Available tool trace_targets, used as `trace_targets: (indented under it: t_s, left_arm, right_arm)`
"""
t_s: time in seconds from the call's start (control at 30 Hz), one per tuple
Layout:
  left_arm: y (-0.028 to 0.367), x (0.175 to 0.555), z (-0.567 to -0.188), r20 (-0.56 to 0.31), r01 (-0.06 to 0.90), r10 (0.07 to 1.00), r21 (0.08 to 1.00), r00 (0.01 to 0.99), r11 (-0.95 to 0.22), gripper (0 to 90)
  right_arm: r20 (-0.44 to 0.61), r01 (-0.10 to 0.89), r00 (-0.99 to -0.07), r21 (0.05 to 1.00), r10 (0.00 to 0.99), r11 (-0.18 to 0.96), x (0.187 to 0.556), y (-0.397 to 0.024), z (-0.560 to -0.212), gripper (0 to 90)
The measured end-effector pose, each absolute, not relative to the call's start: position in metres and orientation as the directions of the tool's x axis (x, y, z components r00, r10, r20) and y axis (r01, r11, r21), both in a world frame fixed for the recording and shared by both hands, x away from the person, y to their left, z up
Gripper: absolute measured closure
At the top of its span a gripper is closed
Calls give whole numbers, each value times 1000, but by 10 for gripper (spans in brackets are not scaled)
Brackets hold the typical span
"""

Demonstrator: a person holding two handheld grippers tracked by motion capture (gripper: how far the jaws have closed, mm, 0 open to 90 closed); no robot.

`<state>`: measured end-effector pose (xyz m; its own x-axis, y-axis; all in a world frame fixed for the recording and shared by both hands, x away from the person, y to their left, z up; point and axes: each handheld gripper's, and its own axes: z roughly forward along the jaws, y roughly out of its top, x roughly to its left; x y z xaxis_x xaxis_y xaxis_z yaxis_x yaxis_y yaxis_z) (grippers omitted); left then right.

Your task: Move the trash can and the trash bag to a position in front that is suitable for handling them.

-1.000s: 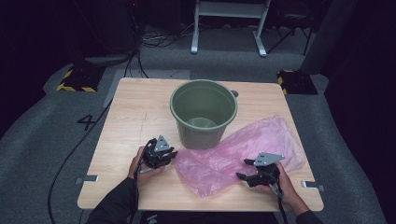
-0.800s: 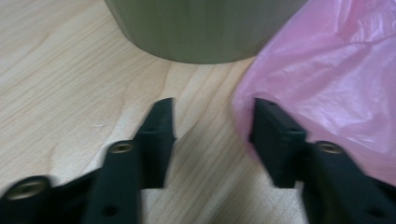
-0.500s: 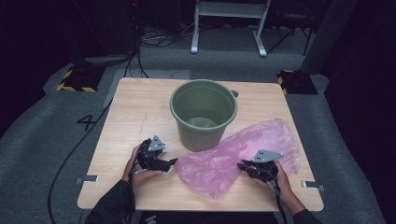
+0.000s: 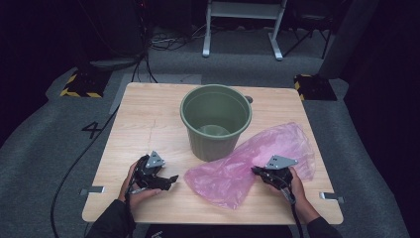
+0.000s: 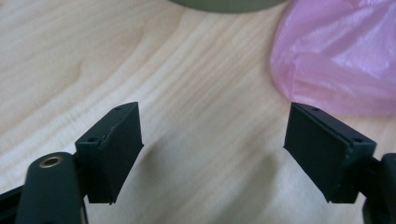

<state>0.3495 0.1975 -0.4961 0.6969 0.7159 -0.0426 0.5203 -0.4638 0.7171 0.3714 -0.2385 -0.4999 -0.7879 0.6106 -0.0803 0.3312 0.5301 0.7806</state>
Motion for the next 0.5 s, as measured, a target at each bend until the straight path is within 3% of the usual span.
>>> trace_targets:
  t_s: [0.5]
  left_arm:
    - [202,328,-504,-9,499,705,713,709,-493,148]
  right_arm:
    - [-103,259,-783,842,613,472,375,-249,-482,894]
